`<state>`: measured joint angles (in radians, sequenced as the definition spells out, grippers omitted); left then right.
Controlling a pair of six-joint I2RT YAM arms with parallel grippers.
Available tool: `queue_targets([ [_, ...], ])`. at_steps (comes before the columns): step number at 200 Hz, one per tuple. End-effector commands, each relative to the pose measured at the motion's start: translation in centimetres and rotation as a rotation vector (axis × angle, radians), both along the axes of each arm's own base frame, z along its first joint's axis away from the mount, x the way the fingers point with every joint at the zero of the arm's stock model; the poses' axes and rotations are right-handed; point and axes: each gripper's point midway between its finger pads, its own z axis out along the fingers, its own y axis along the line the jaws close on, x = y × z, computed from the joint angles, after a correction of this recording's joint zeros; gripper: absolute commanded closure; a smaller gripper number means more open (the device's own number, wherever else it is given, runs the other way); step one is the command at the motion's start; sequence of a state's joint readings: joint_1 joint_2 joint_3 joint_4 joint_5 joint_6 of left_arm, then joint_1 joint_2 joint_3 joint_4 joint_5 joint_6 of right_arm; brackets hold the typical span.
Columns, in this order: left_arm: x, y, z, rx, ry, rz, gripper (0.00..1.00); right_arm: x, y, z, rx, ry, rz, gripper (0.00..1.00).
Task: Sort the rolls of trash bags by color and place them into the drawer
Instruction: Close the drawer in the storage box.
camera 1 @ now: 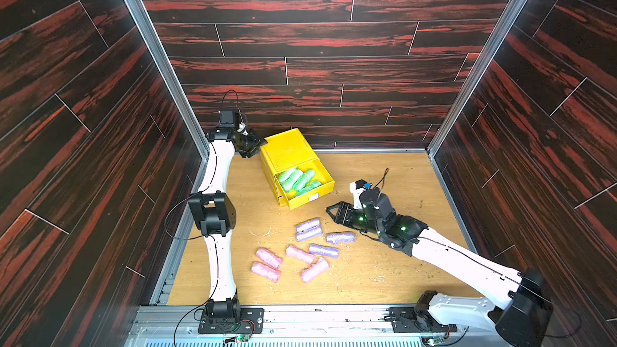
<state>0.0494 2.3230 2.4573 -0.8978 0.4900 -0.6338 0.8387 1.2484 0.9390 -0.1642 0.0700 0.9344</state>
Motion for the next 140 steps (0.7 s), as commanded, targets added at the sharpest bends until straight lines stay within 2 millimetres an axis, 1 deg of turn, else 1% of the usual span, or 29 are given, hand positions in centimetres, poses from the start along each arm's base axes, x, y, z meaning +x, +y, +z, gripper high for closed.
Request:
queue_targets([
  [1,-1.3,0.2,-2.2,0.041,0.083,-0.027,0.51,0.6,1.0,-0.2,0.063,-0.009,-0.037,0.38],
  [31,-1.3,0.0,-2.5,0.031,0.089,-0.033,0.51,1.4,1.8,-1.7,0.11,0.013,-0.069,0.32],
  [44,-1.3,-0.1,-2.8,0.031,0.096,-0.035,0.52,1.9,2.3,-1.8,0.151,0.009,-0.081,0.31],
  [62,-1.3,-0.4,-3.2,0.033,0.103,-0.042,0.52,2.4,3.2,-1.4,0.229,-0.002,-0.09,0.32],
  [92,-1.3,-0.9,-4.2,0.034,0.122,-0.055,0.52,3.0,4.1,-2.1,0.29,0.025,-0.104,0.32],
  [118,-1.3,-1.2,-4.9,0.036,0.136,-0.061,0.52,3.1,4.6,-1.4,0.365,0.007,-0.099,0.33],
  [140,-1.3,-1.3,-5.0,0.037,0.136,-0.065,0.52,3.4,4.7,-1.0,0.408,0.001,-0.113,0.33],
])
